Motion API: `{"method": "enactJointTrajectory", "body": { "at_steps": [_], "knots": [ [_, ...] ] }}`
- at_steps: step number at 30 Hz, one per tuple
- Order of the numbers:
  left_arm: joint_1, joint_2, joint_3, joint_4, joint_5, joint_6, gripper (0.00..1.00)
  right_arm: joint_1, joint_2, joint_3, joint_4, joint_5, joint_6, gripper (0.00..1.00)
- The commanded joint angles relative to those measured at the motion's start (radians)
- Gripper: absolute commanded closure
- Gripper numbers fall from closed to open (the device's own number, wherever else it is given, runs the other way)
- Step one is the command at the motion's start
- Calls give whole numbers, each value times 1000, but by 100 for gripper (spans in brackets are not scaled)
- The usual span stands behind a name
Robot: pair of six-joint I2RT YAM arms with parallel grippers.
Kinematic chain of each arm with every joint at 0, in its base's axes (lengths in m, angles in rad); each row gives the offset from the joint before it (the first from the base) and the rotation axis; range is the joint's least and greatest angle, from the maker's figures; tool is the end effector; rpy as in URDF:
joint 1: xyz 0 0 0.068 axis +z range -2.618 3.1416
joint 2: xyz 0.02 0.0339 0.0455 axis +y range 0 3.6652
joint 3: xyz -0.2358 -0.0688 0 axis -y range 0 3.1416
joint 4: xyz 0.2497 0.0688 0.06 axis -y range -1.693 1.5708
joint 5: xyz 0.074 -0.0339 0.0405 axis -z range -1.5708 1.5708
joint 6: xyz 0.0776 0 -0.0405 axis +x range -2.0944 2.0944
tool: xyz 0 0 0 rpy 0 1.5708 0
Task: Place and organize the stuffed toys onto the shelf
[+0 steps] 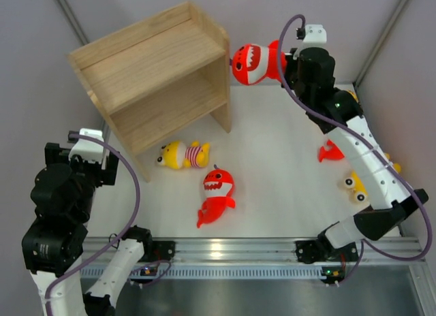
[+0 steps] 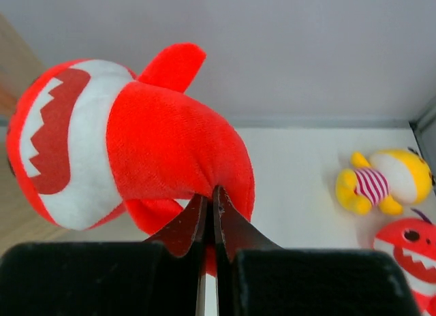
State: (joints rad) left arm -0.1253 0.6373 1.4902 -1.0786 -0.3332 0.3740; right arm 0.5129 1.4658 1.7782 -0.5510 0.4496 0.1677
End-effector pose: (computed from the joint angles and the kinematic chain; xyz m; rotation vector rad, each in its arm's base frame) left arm 0.0956 0.0135 0.4484 0.2103 1.7968 0.4763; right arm 0.3252 0.1445 0.4478 0.0093 1.7860 0.0822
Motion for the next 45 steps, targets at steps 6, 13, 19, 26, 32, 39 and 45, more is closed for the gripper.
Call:
{"method": "enactJointTrajectory", "body": {
  "at_steps": [6, 13, 19, 26, 32, 39, 45],
  "knots": [
    [1, 10, -4, 0, 2, 5, 1, 268, 83, 364, 223, 294, -158, 100],
    [1, 2, -13, 0, 10, 6, 1, 342, 162, 470, 411, 322, -243, 100],
    [1, 5, -25, 0, 23, 3, 1, 357, 275, 518, 468, 311, -90, 100],
    [1, 10, -27, 0, 36, -1, 1, 349, 390, 538, 533, 373, 116, 100],
    [3, 10, -31, -1, 40, 0, 1, 358, 502, 629, 480, 353, 248, 100],
    [3, 10, -38, 0, 39, 0, 1, 412, 515, 612, 477, 266, 225, 79],
    [3, 9, -47, -1, 40, 3, 1, 434, 447, 527, 473, 112, 251, 50]
  ]
}}
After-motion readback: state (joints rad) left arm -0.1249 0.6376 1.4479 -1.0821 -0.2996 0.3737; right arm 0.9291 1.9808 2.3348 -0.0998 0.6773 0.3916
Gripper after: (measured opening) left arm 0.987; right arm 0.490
